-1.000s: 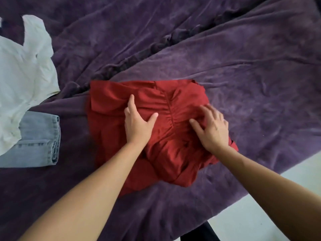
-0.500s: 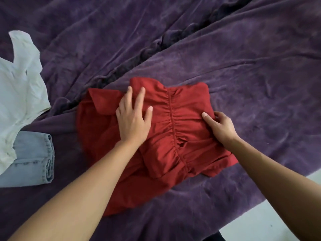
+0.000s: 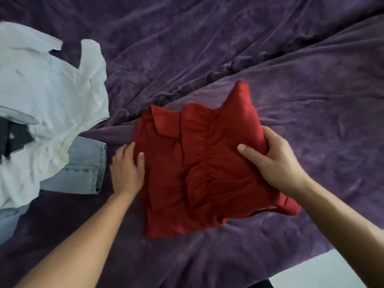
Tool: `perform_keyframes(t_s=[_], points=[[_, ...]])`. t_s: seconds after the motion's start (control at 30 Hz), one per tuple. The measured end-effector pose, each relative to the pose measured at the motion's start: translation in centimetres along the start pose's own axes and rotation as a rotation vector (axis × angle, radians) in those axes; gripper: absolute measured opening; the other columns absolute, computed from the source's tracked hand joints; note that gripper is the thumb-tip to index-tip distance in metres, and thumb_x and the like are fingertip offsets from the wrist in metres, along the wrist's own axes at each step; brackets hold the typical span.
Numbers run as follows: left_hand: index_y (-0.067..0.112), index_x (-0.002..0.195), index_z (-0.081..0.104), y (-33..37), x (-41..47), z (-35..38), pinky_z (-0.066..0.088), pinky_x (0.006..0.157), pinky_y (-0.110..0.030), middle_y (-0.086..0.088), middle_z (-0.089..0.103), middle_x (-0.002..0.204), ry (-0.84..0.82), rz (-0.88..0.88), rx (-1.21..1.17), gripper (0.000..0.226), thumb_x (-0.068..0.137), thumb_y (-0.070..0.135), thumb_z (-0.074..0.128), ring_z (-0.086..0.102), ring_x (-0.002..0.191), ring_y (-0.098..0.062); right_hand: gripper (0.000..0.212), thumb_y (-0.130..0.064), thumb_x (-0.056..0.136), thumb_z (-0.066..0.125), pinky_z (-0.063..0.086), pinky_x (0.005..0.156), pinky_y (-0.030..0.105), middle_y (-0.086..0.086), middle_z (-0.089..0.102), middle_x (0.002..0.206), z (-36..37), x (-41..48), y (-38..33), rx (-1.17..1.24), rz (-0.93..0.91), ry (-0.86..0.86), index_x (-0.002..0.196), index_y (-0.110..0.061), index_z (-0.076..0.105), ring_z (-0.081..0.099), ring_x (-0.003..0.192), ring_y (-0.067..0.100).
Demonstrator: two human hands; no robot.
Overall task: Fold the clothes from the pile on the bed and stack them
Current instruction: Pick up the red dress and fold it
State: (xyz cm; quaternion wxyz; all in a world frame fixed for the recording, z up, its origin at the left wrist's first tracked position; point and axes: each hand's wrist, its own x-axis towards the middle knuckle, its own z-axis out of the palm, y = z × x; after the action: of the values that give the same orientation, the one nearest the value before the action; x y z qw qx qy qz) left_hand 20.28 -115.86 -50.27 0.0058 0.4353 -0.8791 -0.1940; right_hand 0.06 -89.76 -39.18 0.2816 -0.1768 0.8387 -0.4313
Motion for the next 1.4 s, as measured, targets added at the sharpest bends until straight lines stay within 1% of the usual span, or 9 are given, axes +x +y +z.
perform_keyframes(t_s=[0.2, 0.37, 0.53, 0.7, 0.8, 0.9, 1.1, 1.3, 1.4], points=[[-0.003, 0.125, 0.054, -9.5, -0.3, -8.4, 0.041, 0.095, -0.046, -0.029, 0.052, 0.122, 0.157, -0.206, -0.107, 0.036, 0.097, 0.020, 0.051, 0.054, 0.108, -0.043, 0.074, -0.033, 0.087, 0.066, 0.041, 0.098, 0.035, 0.014, 0.050, 0.139, 14.0, -2.6, -10.5, -0.296, -0.214, -0.349, 0.148, -0.012, 0.028, 0.054, 0.119, 0.030], [0.004, 0.123, 0.057, -12.5, 0.8, -12.4, 0.041, 0.094, -0.042, -0.024, 0.054, 0.123, 0.247, -0.225, -0.099, 0.033, 0.096, 0.022, 0.049, 0.058, 0.103, -0.039, 0.052, -0.023, 0.089, 0.062, 0.042, 0.099, 0.038, 0.012, 0.057, 0.127, 21.7, -3.8, -9.9, -0.213, -0.256, -0.451, 0.138, -0.013, 0.047, 0.056, 0.114, 0.030], [0.004, 0.119, 0.062, -7.4, 0.7, -9.8, 0.042, 0.096, -0.046, -0.022, 0.057, 0.119, 0.147, 0.270, -0.049, 0.039, 0.092, 0.027, 0.047, 0.052, 0.111, -0.039, 0.054, -0.039, 0.091, 0.056, 0.036, 0.105, 0.043, 0.009, 0.042, 0.146, 19.9, -5.7, -1.4, -0.522, -0.291, 0.012, 0.141, -0.023, 0.045, 0.035, 0.137, 0.030], [0.025, 0.142, 0.043, -3.5, -0.3, -3.8, 0.036, 0.101, -0.044, -0.010, 0.038, 0.147, -0.313, 0.497, 0.290, 0.049, 0.095, 0.042, 0.046, 0.040, 0.129, -0.031, 0.074, -0.064, 0.092, 0.033, 0.024, 0.114, 0.049, 0.005, -0.007, 0.162, 21.8, -9.2, 5.2, -0.721, -0.097, -0.409, 0.152, -0.035, 0.003, -0.008, 0.148, 0.023], [0.016, 0.126, 0.058, -2.0, 2.8, -4.0, 0.040, 0.094, -0.047, -0.014, 0.050, 0.129, -0.170, 0.540, 0.235, 0.042, 0.091, 0.039, 0.053, 0.048, 0.115, -0.036, 0.073, -0.066, 0.086, 0.041, 0.029, 0.112, 0.043, 0.005, 0.016, 0.160, 20.6, -9.0, 6.5, -0.474, -0.089, -0.160, 0.149, -0.032, 0.027, 0.012, 0.147, 0.022], [0.024, 0.134, 0.049, 2.4, 6.2, -3.9, 0.034, 0.102, -0.050, -0.015, 0.038, 0.145, 0.003, 0.898, 0.291, 0.062, 0.080, 0.054, 0.056, 0.034, 0.133, -0.036, 0.087, -0.069, 0.080, 0.053, 0.037, 0.108, 0.041, 0.002, 0.030, 0.154, 19.4, -8.6, 7.3, -0.225, 0.226, 0.066, 0.149, -0.024, 0.027, 0.036, 0.137, 0.022], [0.037, 0.150, 0.006, 10.9, 9.8, 0.6, -0.005, 0.115, -0.055, -0.003, 0.008, 0.160, -0.718, 1.084, 1.000, 0.129, 0.046, 0.076, 0.072, -0.008, 0.146, -0.030, 0.118, -0.081, 0.059, 0.061, 0.040, 0.102, 0.035, -0.001, 0.043, 0.147, 22.1, -7.7, 6.5, -0.135, 0.420, -0.068, 0.151, -0.026, 0.011, 0.046, 0.130, 0.020], [0.029, 0.134, 0.046, 11.9, 10.1, 0.7, 0.023, 0.113, -0.041, -0.003, 0.059, 0.128, -0.842, 0.947, 1.182, 0.095, 0.052, 0.057, 0.083, 0.050, 0.123, -0.023, 0.072, -0.048, 0.068, 0.076, 0.049, 0.084, 0.036, 0.002, 0.067, 0.112, 21.2, -7.7, 6.4, -0.083, 0.511, -0.069, 0.129, -0.032, 0.042, 0.061, 0.106, 0.029], [0.027, 0.117, 0.058, 11.4, 10.1, -2.3, 0.043, 0.080, -0.028, -0.005, 0.064, 0.116, -0.844, 0.835, 1.048, 0.068, 0.057, 0.046, 0.084, 0.060, 0.109, -0.025, 0.056, -0.050, 0.071, 0.072, 0.048, 0.075, 0.036, 0.003, 0.069, 0.104, 17.9, -8.0, 5.4, -0.177, 0.402, -0.068, 0.118, -0.034, 0.048, 0.062, 0.100, 0.033]])
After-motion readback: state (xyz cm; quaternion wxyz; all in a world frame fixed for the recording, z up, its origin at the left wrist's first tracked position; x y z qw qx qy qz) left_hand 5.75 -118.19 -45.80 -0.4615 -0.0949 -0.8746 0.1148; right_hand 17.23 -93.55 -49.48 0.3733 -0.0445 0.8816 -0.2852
